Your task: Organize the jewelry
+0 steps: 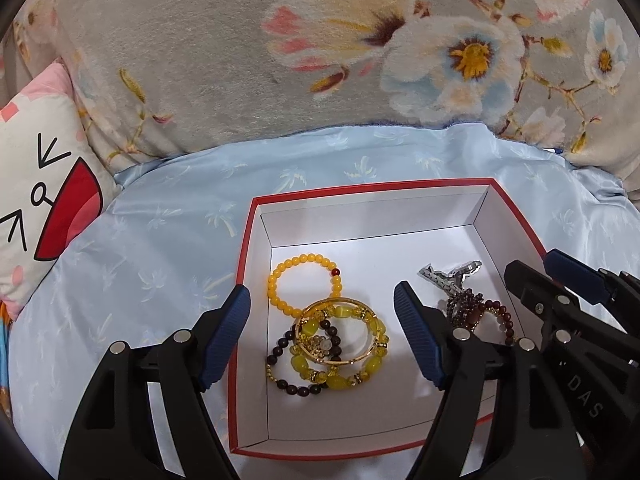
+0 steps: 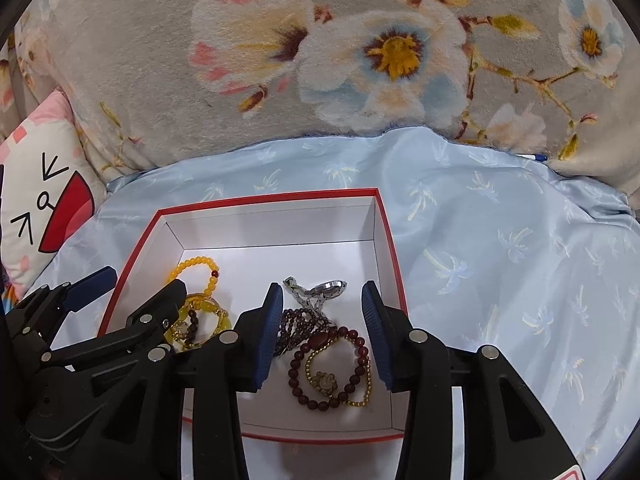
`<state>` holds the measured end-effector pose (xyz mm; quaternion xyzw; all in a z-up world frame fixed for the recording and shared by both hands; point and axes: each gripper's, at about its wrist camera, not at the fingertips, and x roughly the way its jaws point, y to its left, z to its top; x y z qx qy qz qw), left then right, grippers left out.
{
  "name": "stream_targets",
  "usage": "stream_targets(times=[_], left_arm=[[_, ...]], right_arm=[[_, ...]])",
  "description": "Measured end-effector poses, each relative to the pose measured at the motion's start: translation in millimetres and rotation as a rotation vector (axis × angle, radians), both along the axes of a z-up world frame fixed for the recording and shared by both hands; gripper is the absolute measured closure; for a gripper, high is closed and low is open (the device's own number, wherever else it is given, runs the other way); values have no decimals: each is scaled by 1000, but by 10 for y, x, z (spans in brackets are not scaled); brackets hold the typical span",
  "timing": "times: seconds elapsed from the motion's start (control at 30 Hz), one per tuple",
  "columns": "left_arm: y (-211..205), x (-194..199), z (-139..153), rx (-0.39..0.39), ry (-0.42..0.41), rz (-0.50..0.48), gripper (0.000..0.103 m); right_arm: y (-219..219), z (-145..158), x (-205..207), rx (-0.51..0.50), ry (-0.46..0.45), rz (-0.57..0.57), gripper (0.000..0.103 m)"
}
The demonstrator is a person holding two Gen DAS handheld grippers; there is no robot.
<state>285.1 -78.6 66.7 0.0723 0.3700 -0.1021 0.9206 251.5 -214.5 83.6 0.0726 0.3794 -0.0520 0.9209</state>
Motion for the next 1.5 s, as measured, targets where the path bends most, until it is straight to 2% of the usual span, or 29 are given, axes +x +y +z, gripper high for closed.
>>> stream_targets(times=[0.4, 0.57, 0.97, 1.5], left_arm=[[51, -285, 114, 5, -24, -3, 33], [62, -426, 74, 10, -20, -3, 32], [131, -705, -51, 19, -14, 32, 17], [207, -1020, 6, 22, -36, 58, 15]], right_arm=[[87, 127, -292, -22, -19, -2, 62], [84, 72, -476, -34, -16, -27, 51], [62, -69, -864, -68, 0, -92, 36], [114, -15, -1182, -69, -19, -124, 33]])
